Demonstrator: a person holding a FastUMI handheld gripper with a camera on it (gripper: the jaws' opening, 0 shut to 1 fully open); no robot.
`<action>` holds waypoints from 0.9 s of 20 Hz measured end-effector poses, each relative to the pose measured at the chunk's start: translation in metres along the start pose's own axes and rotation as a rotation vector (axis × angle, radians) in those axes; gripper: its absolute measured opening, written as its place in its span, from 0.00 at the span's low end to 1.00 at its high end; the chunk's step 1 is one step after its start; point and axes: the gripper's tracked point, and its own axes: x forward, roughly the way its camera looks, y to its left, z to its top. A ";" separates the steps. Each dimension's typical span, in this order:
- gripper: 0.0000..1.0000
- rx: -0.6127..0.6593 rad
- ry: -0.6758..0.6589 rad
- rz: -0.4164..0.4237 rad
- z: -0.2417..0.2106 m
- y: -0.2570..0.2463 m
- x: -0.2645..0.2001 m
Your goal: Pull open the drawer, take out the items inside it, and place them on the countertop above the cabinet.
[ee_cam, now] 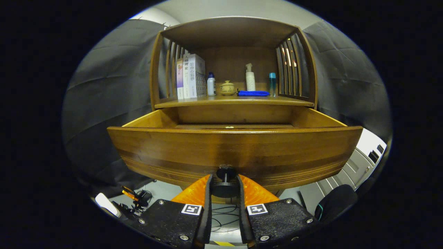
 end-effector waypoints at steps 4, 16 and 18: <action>0.34 -0.005 0.016 0.015 -0.010 0.005 -0.016; 0.96 0.013 0.009 0.159 0.001 0.032 -0.043; 0.97 -0.022 -0.062 0.177 0.019 0.037 -0.056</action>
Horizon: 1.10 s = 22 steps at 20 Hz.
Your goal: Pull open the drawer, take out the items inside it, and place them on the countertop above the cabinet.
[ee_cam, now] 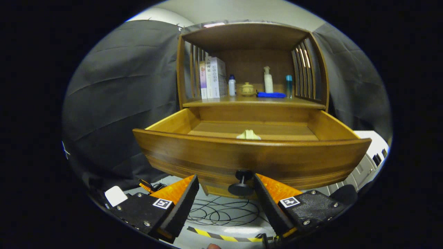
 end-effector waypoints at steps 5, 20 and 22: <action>0.97 -0.072 -0.143 0.009 0.065 0.016 -0.019; 0.97 0.019 0.058 -0.177 0.146 -0.045 0.095; 0.98 0.055 0.119 -0.207 0.141 -0.057 0.112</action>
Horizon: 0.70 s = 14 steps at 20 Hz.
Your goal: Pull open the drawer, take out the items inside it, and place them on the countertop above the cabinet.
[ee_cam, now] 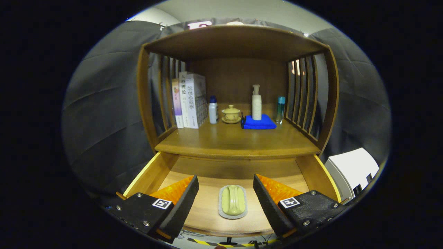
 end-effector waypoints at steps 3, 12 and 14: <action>0.97 0.003 0.085 -0.062 -0.007 -0.015 0.024; 0.97 -0.055 0.356 -0.126 -0.066 -0.018 0.070; 0.96 -0.016 0.390 -0.115 -0.078 -0.009 0.079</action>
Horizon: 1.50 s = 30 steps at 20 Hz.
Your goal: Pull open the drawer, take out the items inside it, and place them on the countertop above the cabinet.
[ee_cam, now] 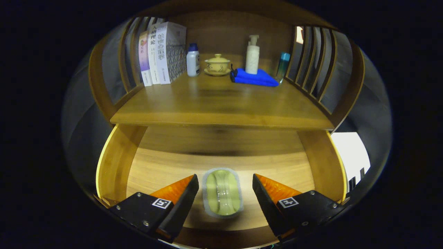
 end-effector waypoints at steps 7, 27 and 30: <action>0.84 -0.048 0.101 -0.016 -0.024 -0.002 0.016; 0.17 -0.116 -0.109 0.009 0.020 0.004 -0.053; 0.17 -0.117 -0.216 -0.028 0.065 -0.006 -0.077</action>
